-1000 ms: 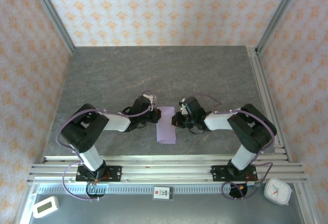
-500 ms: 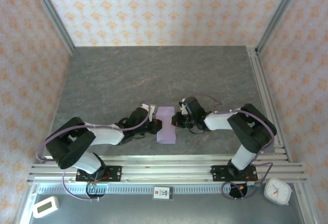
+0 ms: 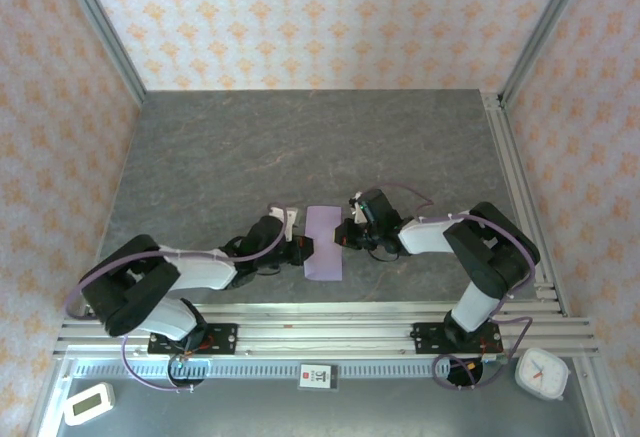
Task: Fold a paper plane with a square sheet of paper (pick it up from the middle)
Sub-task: First fold the square sheet of paper in half at the center of the table.
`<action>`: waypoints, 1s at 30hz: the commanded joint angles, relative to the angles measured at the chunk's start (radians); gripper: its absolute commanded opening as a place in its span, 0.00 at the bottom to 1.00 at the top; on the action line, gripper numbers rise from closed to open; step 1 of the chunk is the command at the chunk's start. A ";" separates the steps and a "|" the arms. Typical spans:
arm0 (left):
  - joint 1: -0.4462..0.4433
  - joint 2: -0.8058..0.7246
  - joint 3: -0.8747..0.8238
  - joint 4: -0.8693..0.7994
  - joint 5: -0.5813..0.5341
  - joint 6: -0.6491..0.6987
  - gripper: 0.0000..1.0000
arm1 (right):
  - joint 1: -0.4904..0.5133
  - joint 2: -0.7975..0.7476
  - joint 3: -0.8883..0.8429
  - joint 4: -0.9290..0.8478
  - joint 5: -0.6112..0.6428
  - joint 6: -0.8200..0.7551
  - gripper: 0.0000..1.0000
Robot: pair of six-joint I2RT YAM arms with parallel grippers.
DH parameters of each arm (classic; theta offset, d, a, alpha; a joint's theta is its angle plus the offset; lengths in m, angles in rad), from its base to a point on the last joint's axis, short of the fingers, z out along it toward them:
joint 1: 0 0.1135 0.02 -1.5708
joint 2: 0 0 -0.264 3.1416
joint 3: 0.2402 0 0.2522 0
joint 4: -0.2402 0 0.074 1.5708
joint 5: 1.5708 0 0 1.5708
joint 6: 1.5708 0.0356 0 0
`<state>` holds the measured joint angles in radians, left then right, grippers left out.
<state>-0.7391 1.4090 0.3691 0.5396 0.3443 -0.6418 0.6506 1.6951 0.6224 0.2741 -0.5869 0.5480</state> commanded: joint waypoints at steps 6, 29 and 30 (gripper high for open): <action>-0.067 -0.036 -0.005 -0.024 -0.020 -0.038 0.00 | 0.021 0.177 -0.030 -0.059 0.162 -0.035 0.00; -0.144 -0.052 -0.122 0.050 -0.021 -0.105 0.00 | 0.020 0.178 -0.040 -0.063 0.168 -0.040 0.00; -0.148 -0.079 -0.115 0.030 -0.025 -0.105 0.00 | 0.020 0.179 -0.039 -0.062 0.168 -0.040 0.00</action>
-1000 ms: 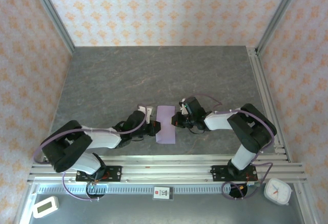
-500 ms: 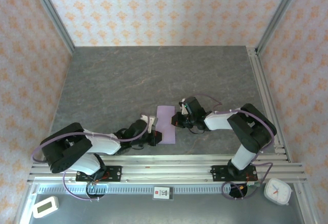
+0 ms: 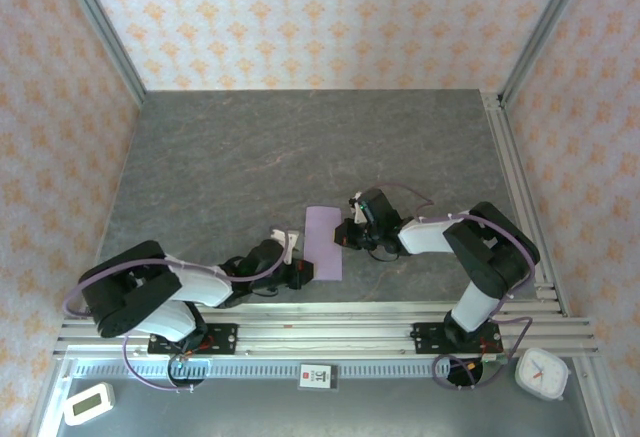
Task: Fold a paper plane with a square sheet of paper (pick it up from the middle)
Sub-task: First fold the square sheet of paper in half at the center of the table.
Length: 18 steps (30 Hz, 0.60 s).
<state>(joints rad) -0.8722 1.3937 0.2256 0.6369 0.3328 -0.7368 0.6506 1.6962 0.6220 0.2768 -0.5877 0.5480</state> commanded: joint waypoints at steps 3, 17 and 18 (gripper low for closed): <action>-0.023 -0.117 0.038 -0.100 -0.019 -0.016 0.00 | 0.020 0.178 -0.037 -0.064 0.167 -0.038 0.00; -0.044 0.015 -0.030 0.003 -0.025 -0.037 0.00 | 0.020 0.180 -0.032 -0.067 0.167 -0.037 0.00; -0.045 0.015 -0.026 -0.001 -0.025 -0.033 0.00 | 0.020 0.180 -0.031 -0.068 0.167 -0.040 0.00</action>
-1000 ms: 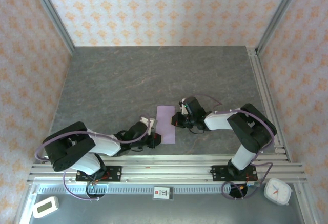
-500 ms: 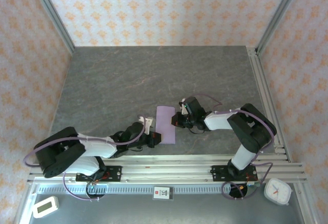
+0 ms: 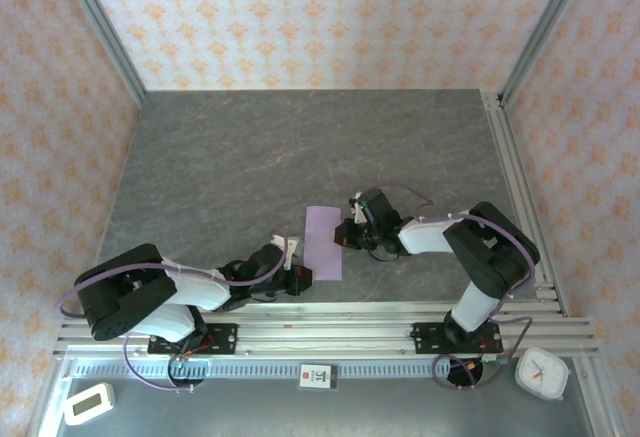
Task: Fold a paper plane with a square sheet of paper (pick it up from the middle)
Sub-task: First fold the square sheet of paper in half at the center of the table, then hold the square sheet of paper at the bottom-center of the table.
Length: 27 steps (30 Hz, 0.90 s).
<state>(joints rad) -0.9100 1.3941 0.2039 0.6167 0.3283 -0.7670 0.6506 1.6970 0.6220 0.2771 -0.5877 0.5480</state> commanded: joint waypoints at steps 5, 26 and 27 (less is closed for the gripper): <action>0.005 -0.065 0.086 -0.101 -0.054 0.042 0.00 | 0.020 0.178 -0.034 -0.073 0.168 -0.044 0.00; 0.371 0.270 0.555 -0.327 0.103 0.394 0.00 | 0.021 0.208 -0.023 -0.062 0.164 -0.046 0.00; 0.378 0.280 0.559 -0.325 0.106 0.398 0.00 | 0.020 0.210 -0.022 -0.062 0.164 -0.045 0.00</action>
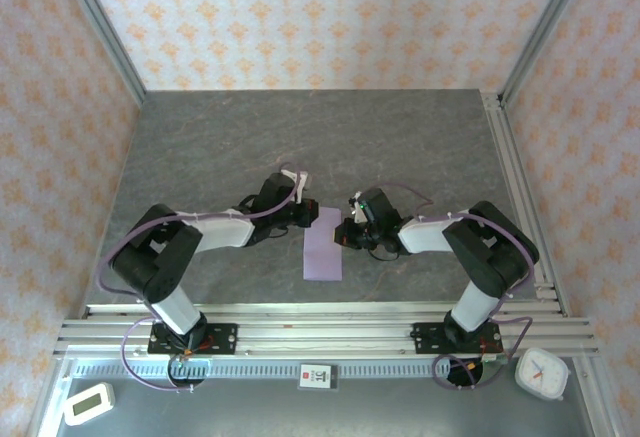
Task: Fold a paper plane with a square sheet of paper (pick it up from the middle)
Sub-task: Hold the square sheet of paper at the bottom-center of the table.
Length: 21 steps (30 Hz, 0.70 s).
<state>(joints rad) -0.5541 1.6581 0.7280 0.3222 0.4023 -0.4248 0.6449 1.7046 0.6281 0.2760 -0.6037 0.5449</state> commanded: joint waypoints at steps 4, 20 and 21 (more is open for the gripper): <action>0.041 0.045 0.051 -0.041 0.038 0.073 0.00 | 0.025 0.202 -0.030 -0.061 0.180 -0.044 0.00; 0.045 0.100 0.045 -0.011 0.060 0.072 0.00 | 0.026 0.211 -0.027 -0.060 0.180 -0.044 0.00; 0.046 0.105 0.041 -0.008 0.054 0.072 0.00 | 0.025 0.212 -0.026 -0.060 0.180 -0.044 0.00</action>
<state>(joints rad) -0.5121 1.7401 0.7837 0.2897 0.4641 -0.3649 0.6441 1.7065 0.6289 0.2764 -0.6071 0.5449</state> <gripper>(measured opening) 0.048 0.037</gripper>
